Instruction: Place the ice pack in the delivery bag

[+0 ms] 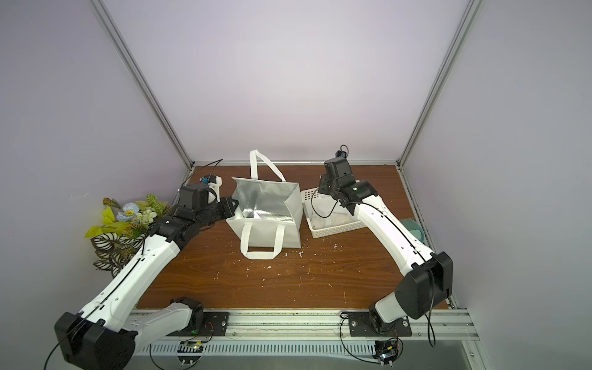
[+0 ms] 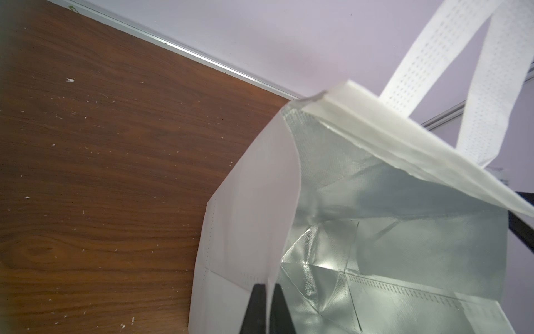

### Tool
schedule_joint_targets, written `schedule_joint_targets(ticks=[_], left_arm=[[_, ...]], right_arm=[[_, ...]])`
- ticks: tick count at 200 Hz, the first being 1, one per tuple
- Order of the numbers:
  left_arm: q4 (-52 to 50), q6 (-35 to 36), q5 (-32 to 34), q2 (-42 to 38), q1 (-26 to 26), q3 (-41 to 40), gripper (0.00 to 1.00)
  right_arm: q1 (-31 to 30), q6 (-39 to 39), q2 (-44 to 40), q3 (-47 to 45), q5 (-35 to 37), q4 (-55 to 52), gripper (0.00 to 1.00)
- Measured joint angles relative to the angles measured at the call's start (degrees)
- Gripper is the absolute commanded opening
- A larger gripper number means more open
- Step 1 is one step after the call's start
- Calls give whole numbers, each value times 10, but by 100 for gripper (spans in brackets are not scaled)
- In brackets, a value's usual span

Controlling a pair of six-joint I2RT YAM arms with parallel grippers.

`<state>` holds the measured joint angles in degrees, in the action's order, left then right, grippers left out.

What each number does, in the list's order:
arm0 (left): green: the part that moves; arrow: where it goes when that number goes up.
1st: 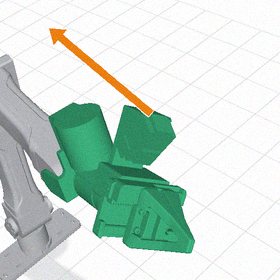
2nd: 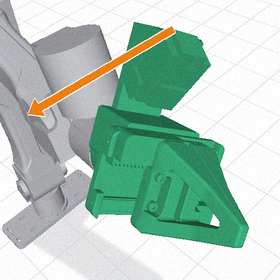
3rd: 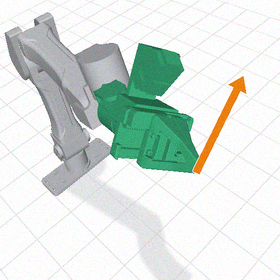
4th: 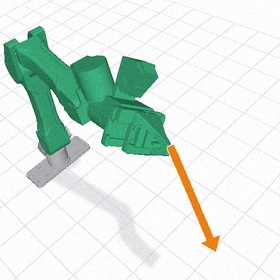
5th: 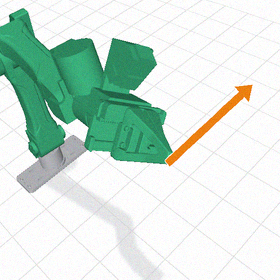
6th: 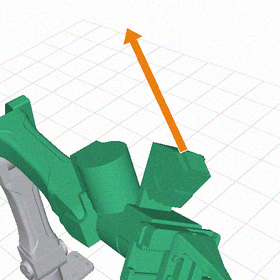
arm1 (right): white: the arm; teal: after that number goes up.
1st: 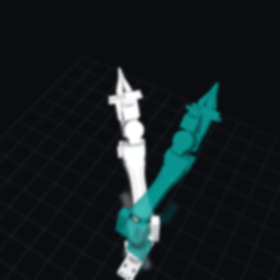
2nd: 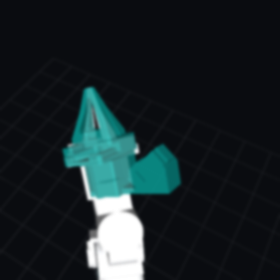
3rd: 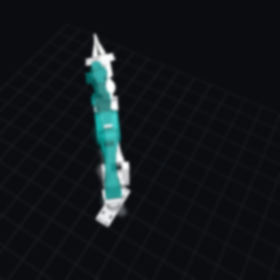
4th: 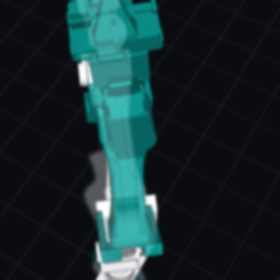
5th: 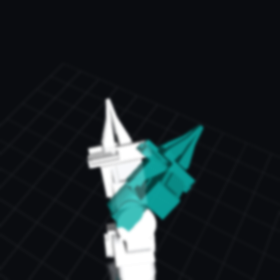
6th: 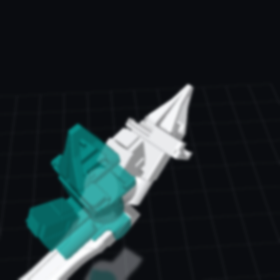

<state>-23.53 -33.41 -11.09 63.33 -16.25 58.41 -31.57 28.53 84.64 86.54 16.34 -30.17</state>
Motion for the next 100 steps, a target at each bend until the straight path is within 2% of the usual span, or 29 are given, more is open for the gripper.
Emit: schedule_joint_targets(ticks=[45, 100], left_arm=[[2, 0, 0, 14, 0, 10, 0], [1, 0, 0, 21, 0, 18, 1]], right_arm=[[-72, -19, -43, 59, -20, 6, 30], [-186, -65, -13, 108, -42, 38, 29]])
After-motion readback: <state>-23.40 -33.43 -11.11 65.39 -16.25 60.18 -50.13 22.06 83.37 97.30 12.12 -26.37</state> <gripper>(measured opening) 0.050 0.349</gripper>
